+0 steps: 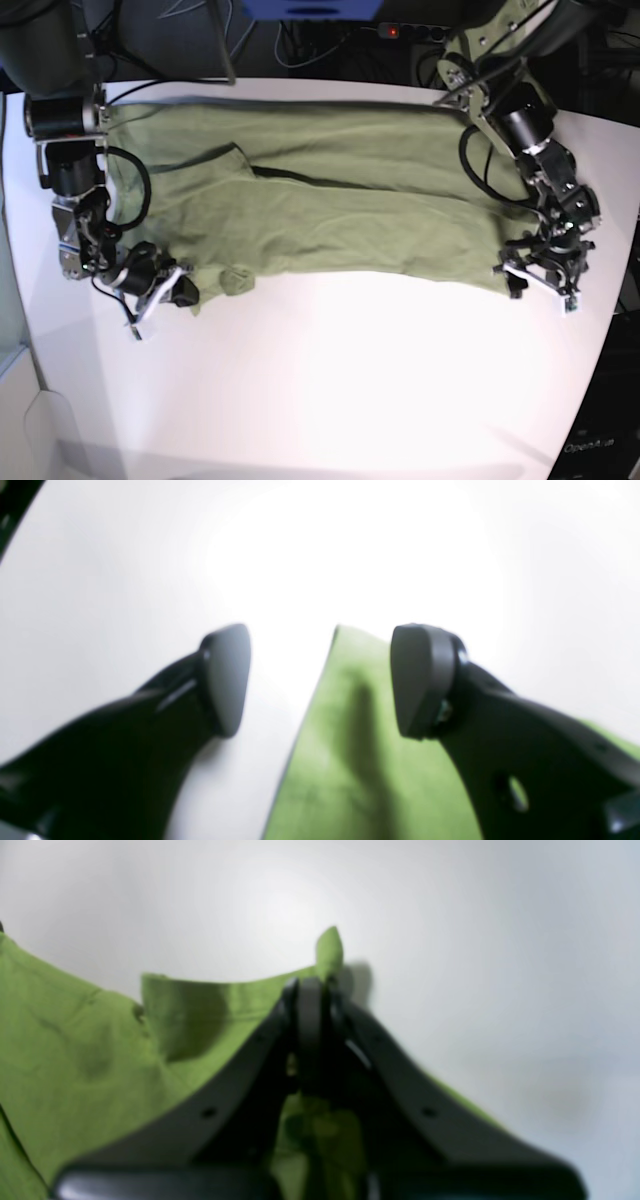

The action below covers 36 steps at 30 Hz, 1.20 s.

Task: Fold the T-shirt properly
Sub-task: 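Grasp the shirt's opposite edge with both grippers at its two corners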

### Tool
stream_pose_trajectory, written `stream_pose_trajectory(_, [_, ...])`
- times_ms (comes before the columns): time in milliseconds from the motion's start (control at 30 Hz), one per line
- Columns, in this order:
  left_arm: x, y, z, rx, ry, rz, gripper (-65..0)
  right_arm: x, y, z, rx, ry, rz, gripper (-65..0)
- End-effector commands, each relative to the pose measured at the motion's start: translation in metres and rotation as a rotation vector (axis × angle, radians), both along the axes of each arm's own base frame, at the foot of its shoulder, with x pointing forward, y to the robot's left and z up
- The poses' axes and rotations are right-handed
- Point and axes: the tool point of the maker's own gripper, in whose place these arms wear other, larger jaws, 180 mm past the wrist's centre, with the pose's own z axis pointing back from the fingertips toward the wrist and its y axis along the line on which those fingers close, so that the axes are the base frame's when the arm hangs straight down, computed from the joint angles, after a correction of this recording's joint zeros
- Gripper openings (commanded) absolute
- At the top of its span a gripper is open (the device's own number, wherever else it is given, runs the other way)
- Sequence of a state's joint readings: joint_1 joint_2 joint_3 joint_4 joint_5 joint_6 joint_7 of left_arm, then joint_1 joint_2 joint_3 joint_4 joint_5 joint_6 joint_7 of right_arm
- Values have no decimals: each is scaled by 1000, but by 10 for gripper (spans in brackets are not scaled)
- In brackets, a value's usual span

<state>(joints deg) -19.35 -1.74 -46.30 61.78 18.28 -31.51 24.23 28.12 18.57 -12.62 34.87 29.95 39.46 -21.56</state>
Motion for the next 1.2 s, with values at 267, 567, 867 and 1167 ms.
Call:
stream_pose_trajectory(267, [29, -14, 2, -71, -54, -27, -229, 6, -6, 7, -23, -10, 15, -644])
stream_pose_trajectory(567, [31, -16, 2, -74, -52, -31, -231, 5, -7, 7, -25, -9, 15, -644])
stream_pose_trajectory(867, [28, -16, -2, -74, -35, -32, -529, 5, -7, 7, -25, -9, 15, -644])
stream_pose_trajectory(1167, [22, -11, 0, -50, -40, -26, -634, 9, -16, 14, -40, -30, 9, -643])
